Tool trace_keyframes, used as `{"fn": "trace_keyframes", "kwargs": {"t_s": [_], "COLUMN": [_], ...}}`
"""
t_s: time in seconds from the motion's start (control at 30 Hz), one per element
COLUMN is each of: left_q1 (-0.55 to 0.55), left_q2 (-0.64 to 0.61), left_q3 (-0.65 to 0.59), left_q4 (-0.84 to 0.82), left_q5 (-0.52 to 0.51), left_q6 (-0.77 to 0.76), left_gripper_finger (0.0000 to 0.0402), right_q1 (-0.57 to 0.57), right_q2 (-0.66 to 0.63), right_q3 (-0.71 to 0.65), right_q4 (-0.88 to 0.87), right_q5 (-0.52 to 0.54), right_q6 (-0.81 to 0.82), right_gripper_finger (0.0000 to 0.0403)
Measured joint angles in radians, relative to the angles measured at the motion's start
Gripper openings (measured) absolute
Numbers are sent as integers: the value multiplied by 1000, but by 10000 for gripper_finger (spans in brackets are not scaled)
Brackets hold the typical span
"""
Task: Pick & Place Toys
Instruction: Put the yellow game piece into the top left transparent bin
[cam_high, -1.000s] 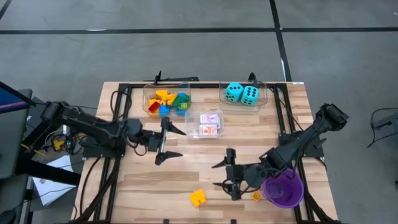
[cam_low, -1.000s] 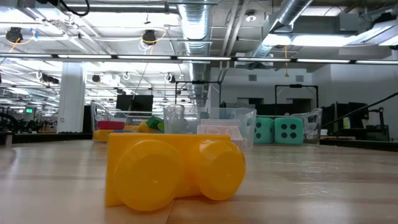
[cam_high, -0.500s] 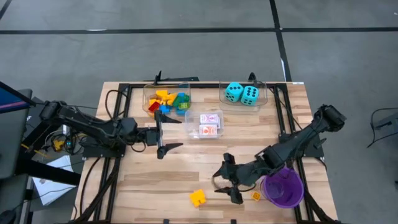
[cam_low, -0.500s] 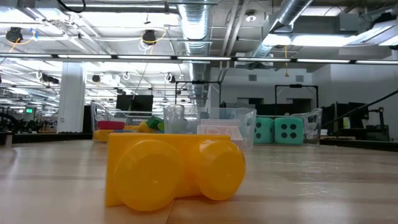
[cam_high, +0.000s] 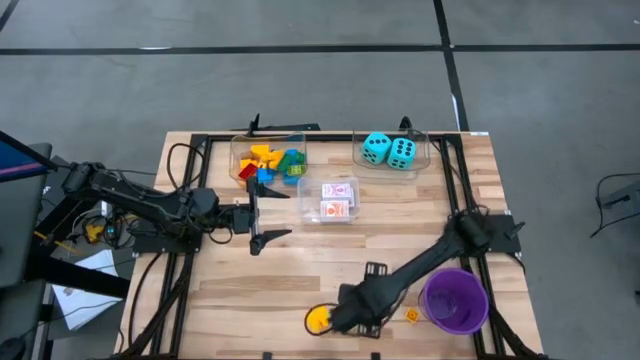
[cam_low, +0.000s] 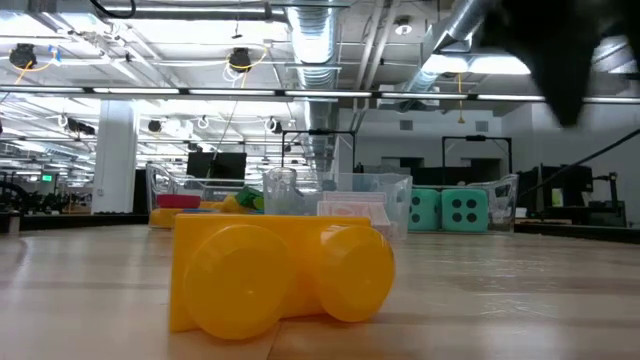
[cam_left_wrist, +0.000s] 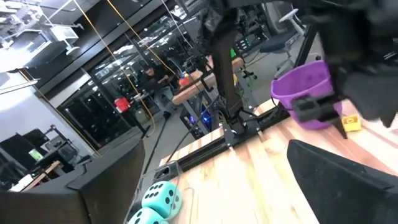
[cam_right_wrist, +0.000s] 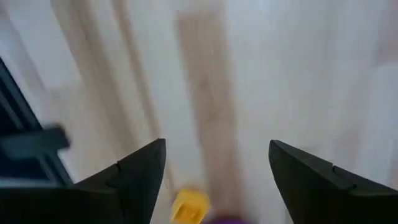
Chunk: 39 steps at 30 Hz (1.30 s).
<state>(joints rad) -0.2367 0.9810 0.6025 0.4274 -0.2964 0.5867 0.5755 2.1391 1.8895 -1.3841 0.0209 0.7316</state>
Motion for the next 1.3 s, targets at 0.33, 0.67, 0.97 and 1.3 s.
{"fn": "trace_keyframes", "kwargs": {"t_s": [0.33,0.67,0.97,1.3], "left_q1": [0,0,1,0], "left_q2": [0,0,0,0], "left_q3": [0,0,0,0], "left_q4": [-1,-1,0,-1], "left_q5": [1,4,14,20], "left_q6": [-12,-25,-45,-53], "left_gripper_finger": [384,384,384,384], "right_q1": [35,87,121,126], "right_q2": [254,263,264,264], "right_q3": [118,56,2,-18], "right_q4": [-186,-187,-187,-187], "right_q5": [-285,-283,-308,-260], "right_q6": [-125,-143,-186,-219], "right_gripper_finger": [276,276,276,276]}}
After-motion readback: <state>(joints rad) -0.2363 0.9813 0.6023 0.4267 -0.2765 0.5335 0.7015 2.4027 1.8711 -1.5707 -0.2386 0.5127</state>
